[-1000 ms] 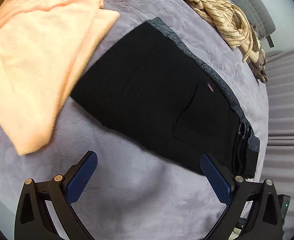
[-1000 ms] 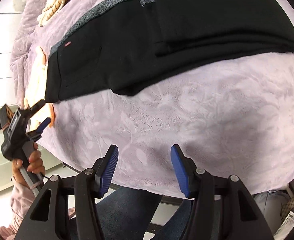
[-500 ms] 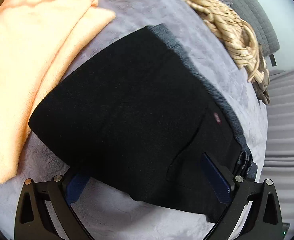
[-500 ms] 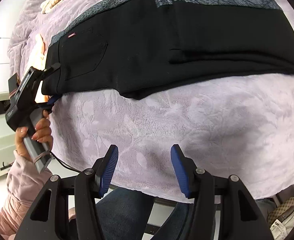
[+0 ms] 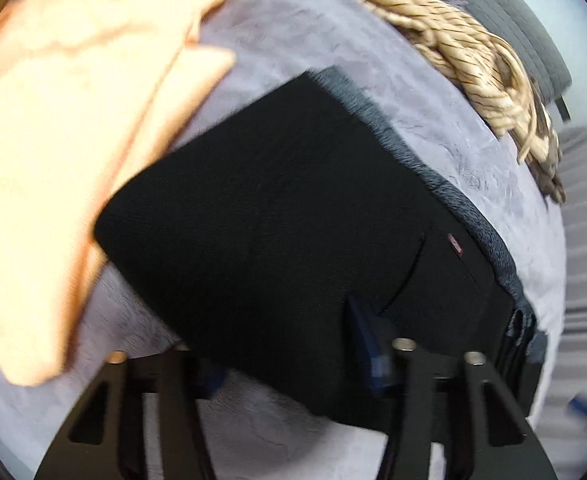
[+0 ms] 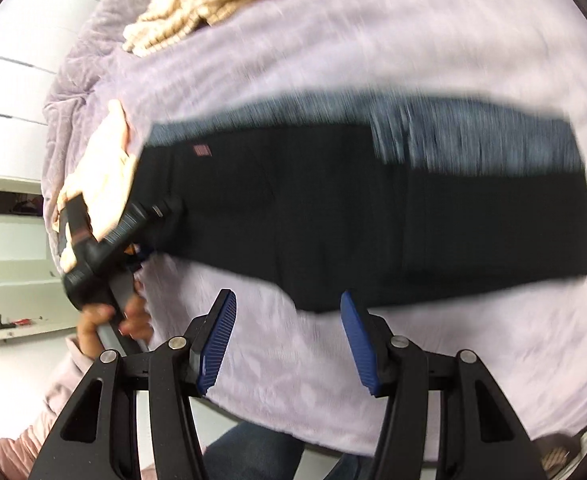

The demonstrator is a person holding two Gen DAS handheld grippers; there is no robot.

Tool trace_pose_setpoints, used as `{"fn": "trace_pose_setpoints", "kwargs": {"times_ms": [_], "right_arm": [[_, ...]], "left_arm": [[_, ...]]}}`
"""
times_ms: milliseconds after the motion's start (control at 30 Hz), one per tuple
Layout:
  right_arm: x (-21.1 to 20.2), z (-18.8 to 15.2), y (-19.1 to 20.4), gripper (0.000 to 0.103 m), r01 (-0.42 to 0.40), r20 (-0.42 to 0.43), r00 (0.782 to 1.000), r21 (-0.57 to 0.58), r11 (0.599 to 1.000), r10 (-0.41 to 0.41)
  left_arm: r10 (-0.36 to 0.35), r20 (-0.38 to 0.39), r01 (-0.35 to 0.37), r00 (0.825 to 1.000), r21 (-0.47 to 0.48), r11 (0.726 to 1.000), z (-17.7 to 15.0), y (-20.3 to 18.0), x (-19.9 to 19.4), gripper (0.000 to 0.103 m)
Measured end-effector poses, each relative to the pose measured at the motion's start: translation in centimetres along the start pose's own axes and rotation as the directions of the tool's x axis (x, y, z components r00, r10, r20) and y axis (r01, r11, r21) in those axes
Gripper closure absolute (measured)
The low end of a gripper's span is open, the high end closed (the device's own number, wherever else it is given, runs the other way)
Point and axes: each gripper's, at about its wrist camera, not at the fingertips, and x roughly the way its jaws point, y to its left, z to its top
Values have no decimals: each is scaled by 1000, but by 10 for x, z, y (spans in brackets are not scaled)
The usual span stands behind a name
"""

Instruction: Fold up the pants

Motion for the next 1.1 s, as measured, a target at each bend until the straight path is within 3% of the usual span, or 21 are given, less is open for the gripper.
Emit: {"fn": "trace_pose_setpoints", "kwargs": {"times_ms": [67, 100, 167, 233, 267, 367, 500, 633, 733, 900, 933, 967, 1000, 1033, 1100], "right_arm": [[-15, 25, 12, 44, 5, 29, 1000, -47, 999, -4], [-21, 36, 17, 44, 3, 41, 999, -67, 998, 0], [-33, 63, 35, 41, -12, 48, 999, -114, 993, 17], [-36, 86, 61, 28, -19, 22, 1000, -179, 984, 23], [-35, 94, 72, 28, -20, 7, 1000, -208, 978, 21], [-16, 114, 111, 26, -37, -85, 996, -283, 959, 13], [44, 125, 157, 23, -41, -245, 969, -316, 948, -40], [95, 125, 190, 23, -60, -328, 943, -339, 939, -58], [122, 122, 219, 23, -93, -386, 920, -378, 921, -66], [171, 114, 251, 23, -30, -440, 870, -496, 868, -221], [181, 113, 251, 24, -17, -452, 856, -509, 861, -251], [190, 111, 249, 26, 1, -458, 843, -523, 852, -282], [193, 110, 246, 58, 14, -449, 842, -534, 846, -298], [192, 111, 241, 86, 1, -451, 850, -519, 855, -274], [176, 113, 230, 86, -42, -437, 878, -475, 879, -194]], "left_arm": [[103, 90, -118, 991, 169, 979, -9, -27, -11, 60], [148, 141, -179, 979, 244, 953, -15, -40, -15, 60], [221, 243, -302, 945, 381, 874, -32, -65, -20, 60], [255, 296, -371, 921, 459, 807, -45, -78, -17, 60], [269, 313, -397, 911, 485, 779, -50, -81, -14, 60], [280, 331, -423, 901, 527, 738, -58, -81, -10, 60], [275, 335, -424, 901, 544, 724, -59, -82, -9, 60], [277, 345, -433, 897, 555, 711, -61, -80, -12, 60], [286, 370, -459, 884, 568, 683, -64, -85, -12, 60], [284, 406, -486, 868, 581, 653, -69, -95, -11, 60], [286, 402, -483, 870, 580, 656, -68, -96, -11, 60], [275, 382, -461, 882, 585, 667, -66, -97, -12, 60], [260, 373, -444, 890, 587, 677, -64, -98, -14, 60], [253, 386, -448, 887, 586, 675, -64, -102, -19, 60], [220, 402, -437, 889, 597, 673, -64, -111, -30, 60]]}}
